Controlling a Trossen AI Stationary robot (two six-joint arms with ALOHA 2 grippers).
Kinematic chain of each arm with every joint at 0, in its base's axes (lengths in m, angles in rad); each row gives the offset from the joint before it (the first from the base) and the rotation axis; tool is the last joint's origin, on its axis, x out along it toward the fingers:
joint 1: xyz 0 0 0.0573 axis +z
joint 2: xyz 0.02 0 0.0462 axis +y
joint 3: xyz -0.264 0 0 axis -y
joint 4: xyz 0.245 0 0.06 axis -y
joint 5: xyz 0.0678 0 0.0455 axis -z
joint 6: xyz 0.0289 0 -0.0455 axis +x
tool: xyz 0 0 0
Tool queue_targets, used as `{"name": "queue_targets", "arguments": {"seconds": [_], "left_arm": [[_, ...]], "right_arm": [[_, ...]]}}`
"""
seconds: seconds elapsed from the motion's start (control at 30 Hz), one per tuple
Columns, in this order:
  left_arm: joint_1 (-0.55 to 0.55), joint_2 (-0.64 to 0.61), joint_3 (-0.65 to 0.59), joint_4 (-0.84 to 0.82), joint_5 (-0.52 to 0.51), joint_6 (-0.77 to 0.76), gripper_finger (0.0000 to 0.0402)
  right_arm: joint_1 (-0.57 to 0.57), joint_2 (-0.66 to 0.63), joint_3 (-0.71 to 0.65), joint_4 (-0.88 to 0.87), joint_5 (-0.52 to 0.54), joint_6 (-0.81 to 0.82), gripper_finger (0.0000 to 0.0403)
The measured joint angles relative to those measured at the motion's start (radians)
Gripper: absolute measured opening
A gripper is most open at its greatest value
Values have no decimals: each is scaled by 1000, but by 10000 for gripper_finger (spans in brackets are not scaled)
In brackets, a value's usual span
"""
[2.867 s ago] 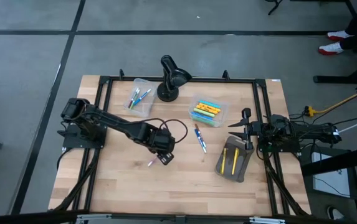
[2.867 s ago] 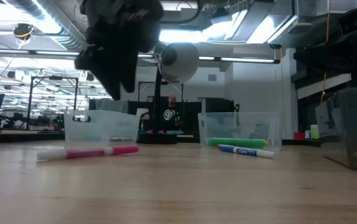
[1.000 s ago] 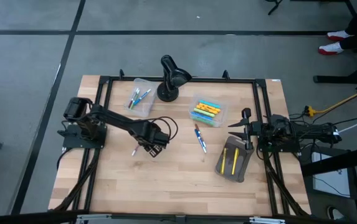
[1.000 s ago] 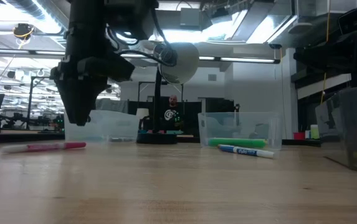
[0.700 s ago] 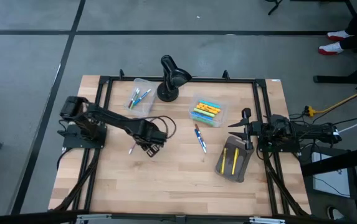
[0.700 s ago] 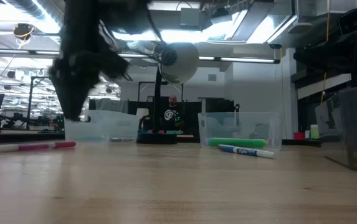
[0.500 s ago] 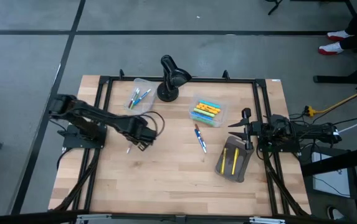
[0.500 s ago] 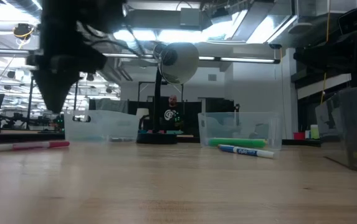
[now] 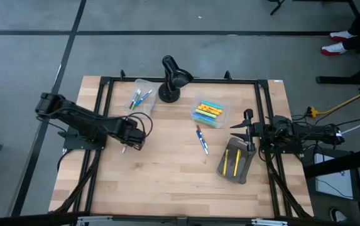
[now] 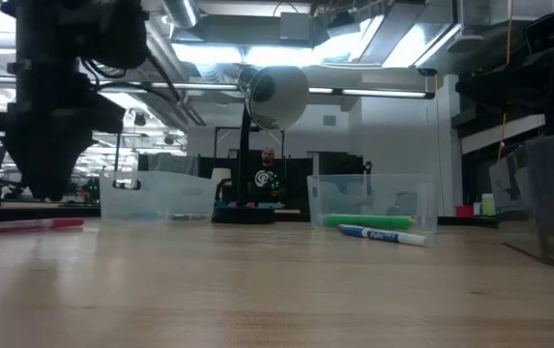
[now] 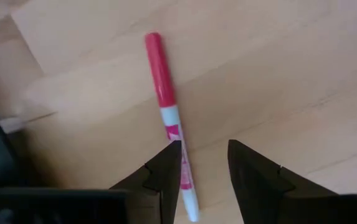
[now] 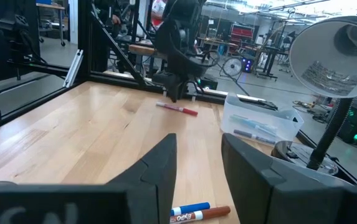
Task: Pick & Place Markers
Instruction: Put the pink marker pen into the left transparent bin
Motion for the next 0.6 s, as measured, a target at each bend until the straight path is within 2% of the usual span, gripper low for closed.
{"name": "queue_targets", "arguments": {"seconds": [0.37, 0.6], "left_arm": [[44, -93, -137, 50, 43, -55, 148], [96, -147, -294, 152, 69, -74, 152]], "right_arm": [[0, 0, 0, 0, 0, 0, 126], [0, 0, 0, 0, 0, 0, 126]]}}
